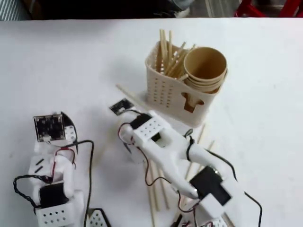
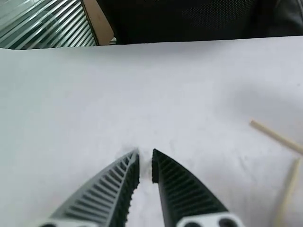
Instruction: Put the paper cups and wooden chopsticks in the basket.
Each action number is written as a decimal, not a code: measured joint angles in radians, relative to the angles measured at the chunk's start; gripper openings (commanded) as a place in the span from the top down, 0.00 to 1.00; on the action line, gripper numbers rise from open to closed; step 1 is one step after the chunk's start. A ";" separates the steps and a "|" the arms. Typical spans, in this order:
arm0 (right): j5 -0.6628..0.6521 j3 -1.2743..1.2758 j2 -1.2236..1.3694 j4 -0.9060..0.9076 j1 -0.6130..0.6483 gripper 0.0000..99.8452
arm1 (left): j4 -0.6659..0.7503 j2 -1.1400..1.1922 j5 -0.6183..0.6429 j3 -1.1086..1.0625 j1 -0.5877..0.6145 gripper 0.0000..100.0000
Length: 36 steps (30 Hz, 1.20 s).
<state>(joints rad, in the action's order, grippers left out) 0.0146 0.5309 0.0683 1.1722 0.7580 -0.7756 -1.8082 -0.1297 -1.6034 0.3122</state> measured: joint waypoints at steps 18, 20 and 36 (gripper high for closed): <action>0.006 -0.011 0.109 -0.092 -0.014 0.98 | 0.000 0.000 0.000 -0.003 0.000 0.93; 0.006 -0.014 0.109 -0.092 -0.014 0.98 | 0.000 0.000 0.000 -0.003 0.000 0.93; -0.028 -0.012 -0.219 -0.098 -0.075 0.98 | 0.000 0.000 0.000 -0.003 0.000 0.93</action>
<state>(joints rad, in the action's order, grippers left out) -0.0130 0.5186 -0.1511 1.0740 0.6828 -0.7756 -1.8082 -0.1297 -1.6065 0.3122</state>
